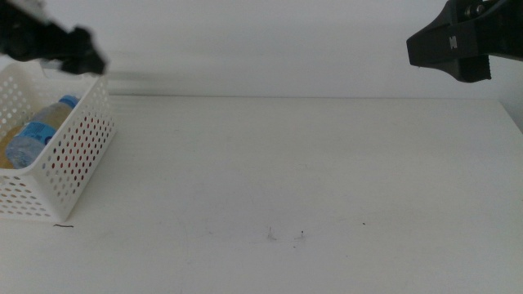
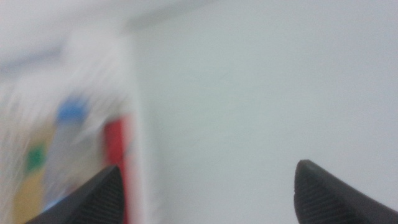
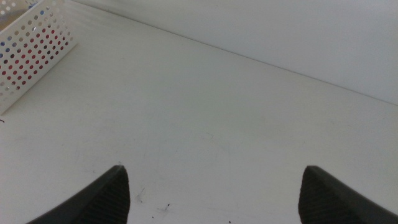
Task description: Use arms to grab the bottles and put them into the dustbin to the left of the table.
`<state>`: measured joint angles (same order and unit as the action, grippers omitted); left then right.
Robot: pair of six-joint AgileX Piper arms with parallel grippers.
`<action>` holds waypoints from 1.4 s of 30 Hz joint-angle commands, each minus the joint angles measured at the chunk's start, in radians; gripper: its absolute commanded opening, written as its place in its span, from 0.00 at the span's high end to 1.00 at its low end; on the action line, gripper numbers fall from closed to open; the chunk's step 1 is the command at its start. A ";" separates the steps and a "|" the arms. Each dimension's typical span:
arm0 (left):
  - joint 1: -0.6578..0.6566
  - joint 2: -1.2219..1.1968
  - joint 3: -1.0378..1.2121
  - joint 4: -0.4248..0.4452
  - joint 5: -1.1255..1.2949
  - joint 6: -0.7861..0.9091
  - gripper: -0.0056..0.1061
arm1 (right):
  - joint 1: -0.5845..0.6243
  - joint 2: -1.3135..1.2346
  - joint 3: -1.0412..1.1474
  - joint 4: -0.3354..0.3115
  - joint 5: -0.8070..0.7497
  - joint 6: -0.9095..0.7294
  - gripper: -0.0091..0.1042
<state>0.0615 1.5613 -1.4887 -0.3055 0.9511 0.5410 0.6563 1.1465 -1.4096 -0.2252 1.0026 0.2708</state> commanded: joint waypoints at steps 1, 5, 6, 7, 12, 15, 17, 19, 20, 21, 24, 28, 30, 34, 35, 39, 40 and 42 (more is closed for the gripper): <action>-0.114 -0.167 0.100 -0.043 -0.099 -0.013 0.11 | 0.000 -0.003 -0.007 -0.008 -0.007 -0.002 0.16; -0.320 -0.368 0.252 -0.026 -0.291 -0.047 0.11 | 0.000 -0.003 -0.007 -0.008 -0.007 -0.002 0.16; -0.364 -0.413 0.283 -0.026 -0.324 -0.049 0.11 | 0.000 -0.003 -0.007 -0.008 -0.007 -0.002 0.16; -0.401 -0.450 0.307 -0.026 -0.358 -0.049 0.11 | 0.000 -0.003 -0.007 -0.008 -0.007 -0.002 0.16; -0.483 -0.580 0.354 -0.026 -0.369 -0.117 0.11 | 0.000 -0.003 -0.007 -0.008 -0.007 0.000 0.16; -0.486 -0.599 0.359 0.079 -0.354 -0.241 0.11 | 0.000 -0.003 -0.007 -0.010 -0.007 -0.001 0.16; -0.504 -0.599 0.361 0.240 -0.323 -0.438 0.11 | 0.000 -0.003 -0.007 -0.010 -0.007 -0.001 0.16; -0.523 -0.602 0.361 0.338 -0.290 -0.541 0.11 | 0.000 -0.003 -0.007 -0.008 -0.007 -0.001 0.16; -0.526 -0.607 0.361 0.350 -0.284 -0.559 0.11 | 0.000 -0.003 -0.007 -0.008 -0.007 -0.001 0.16; -0.526 -0.609 0.361 0.350 -0.284 -0.559 0.11 | 0.000 -0.003 -0.007 -0.008 -0.007 -0.001 0.16; -0.526 -0.611 0.361 0.352 -0.289 -0.561 0.11 | 0.000 -0.003 -0.007 -0.008 -0.007 -0.001 0.16; -0.526 -0.611 0.361 0.350 -0.289 -0.561 0.11 | 0.000 -0.003 -0.007 -0.010 -0.007 0.000 0.16; -0.526 -0.611 0.361 0.350 -0.289 -0.561 0.11 | 0.000 -0.003 -0.007 -0.010 -0.007 0.000 0.16; -0.520 -0.611 0.361 0.341 -0.287 -0.557 0.11 | -0.052 -0.033 0.032 0.000 -0.050 0.000 0.16; -0.513 -0.611 0.361 0.338 -0.287 -0.557 0.11 | -0.091 -0.046 0.052 0.031 -0.080 0.000 0.16; -0.438 -0.687 0.439 0.306 -0.369 -0.557 0.11 | -0.307 -0.120 0.181 0.210 -0.291 0.000 0.16; -0.410 -0.724 0.485 0.306 -0.420 -0.559 0.11 | -0.348 -0.152 0.223 0.231 -0.347 0.000 0.16; -0.354 -0.810 0.601 0.306 -0.537 -0.557 0.11 | -0.432 -0.233 0.352 0.236 -0.493 0.000 0.16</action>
<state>-0.3281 0.8088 -0.9498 0.0119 0.5002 0.0000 0.2870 0.9797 -1.1268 -0.0118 0.6328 0.2727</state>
